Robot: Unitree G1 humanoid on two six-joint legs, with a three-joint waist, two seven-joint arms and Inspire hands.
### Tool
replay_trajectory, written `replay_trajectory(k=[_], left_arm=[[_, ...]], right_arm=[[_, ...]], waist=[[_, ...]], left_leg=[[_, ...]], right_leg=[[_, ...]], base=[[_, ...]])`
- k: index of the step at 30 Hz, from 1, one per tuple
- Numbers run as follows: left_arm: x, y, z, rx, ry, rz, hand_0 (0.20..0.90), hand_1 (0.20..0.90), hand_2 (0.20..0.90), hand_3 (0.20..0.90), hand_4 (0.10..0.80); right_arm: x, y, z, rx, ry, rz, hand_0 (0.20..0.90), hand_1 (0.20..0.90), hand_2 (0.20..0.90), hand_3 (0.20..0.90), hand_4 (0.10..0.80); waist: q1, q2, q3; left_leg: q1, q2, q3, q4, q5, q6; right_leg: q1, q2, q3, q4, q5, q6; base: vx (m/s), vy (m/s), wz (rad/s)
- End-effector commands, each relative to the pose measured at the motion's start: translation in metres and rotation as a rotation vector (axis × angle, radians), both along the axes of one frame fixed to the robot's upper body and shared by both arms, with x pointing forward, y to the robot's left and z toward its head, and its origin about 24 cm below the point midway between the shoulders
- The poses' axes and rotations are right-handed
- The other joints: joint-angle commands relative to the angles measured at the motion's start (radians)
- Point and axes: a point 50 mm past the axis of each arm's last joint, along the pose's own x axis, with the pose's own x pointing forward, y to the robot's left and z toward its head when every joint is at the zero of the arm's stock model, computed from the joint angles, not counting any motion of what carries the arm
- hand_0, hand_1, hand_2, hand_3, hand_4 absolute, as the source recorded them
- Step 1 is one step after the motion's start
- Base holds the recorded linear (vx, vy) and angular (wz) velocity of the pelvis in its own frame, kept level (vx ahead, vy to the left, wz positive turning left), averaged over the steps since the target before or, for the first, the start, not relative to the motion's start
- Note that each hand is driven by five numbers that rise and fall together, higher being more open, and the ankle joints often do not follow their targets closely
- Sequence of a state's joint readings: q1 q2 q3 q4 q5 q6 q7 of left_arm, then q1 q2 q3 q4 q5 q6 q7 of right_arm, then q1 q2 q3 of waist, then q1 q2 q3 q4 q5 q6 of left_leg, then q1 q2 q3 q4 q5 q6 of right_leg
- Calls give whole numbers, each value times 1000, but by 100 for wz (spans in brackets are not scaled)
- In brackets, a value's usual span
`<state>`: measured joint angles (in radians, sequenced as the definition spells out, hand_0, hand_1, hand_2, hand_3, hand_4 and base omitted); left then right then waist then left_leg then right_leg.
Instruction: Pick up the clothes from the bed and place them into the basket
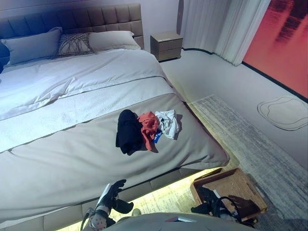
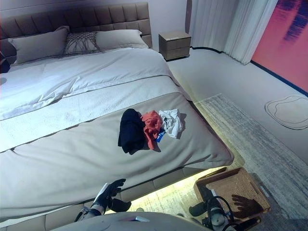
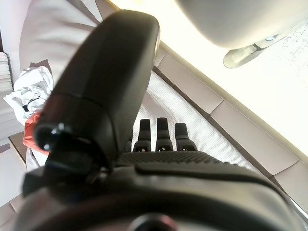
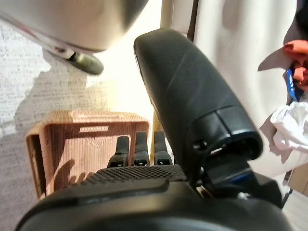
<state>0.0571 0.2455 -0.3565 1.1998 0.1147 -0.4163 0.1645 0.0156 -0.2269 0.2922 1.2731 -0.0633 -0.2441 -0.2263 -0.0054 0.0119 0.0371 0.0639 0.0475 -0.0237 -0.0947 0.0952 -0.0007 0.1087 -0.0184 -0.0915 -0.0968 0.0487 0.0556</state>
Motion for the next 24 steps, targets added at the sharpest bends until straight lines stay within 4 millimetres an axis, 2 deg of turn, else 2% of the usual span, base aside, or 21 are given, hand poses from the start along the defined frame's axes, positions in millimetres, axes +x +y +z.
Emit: replay_trajectory(k=[1, 12, 18, 24], left_arm=[[45, -10, 15, -38, -168, -9, 900, 900, 900, 900, 800], [48, -8, 17, -64, -170, -1, 900, 900, 900, 900, 800], [47, -8, 16, -63, -161, -6, 900, 900, 900, 900, 800], [50, -7, 17, -56, -158, -7, 900, 900, 900, 900, 800]], right_arm=[[42, 8, 11, -20, -127, 55, 900, 900, 900, 900, 800], [39, 7, 9, 6, -81, 46, 900, 900, 900, 900, 800], [43, 5, 12, 19, -131, 7, 900, 900, 900, 900, 800], [74, 2, 29, 17, -322, -77, 900, 900, 900, 900, 800]], waist=[[2, -28, 43], [8, -31, 47], [9, -31, 46], [10, -31, 52]], left_leg=[[107, -60, 32, 7, -151, 22], [106, -59, 33, 7, -149, 22], [107, -60, 32, 7, -148, 22], [111, -58, 33, 7, -149, 23]], right_leg=[[53, -18, 19, 10, -40, 11], [54, -20, 12, 10, -40, 10], [55, -18, 12, 10, -39, 10], [59, -16, 16, 10, -38, 8]], base=[[0, 0, 0], [0, 0, 0], [0, 0, 0], [0, 0, 0]])
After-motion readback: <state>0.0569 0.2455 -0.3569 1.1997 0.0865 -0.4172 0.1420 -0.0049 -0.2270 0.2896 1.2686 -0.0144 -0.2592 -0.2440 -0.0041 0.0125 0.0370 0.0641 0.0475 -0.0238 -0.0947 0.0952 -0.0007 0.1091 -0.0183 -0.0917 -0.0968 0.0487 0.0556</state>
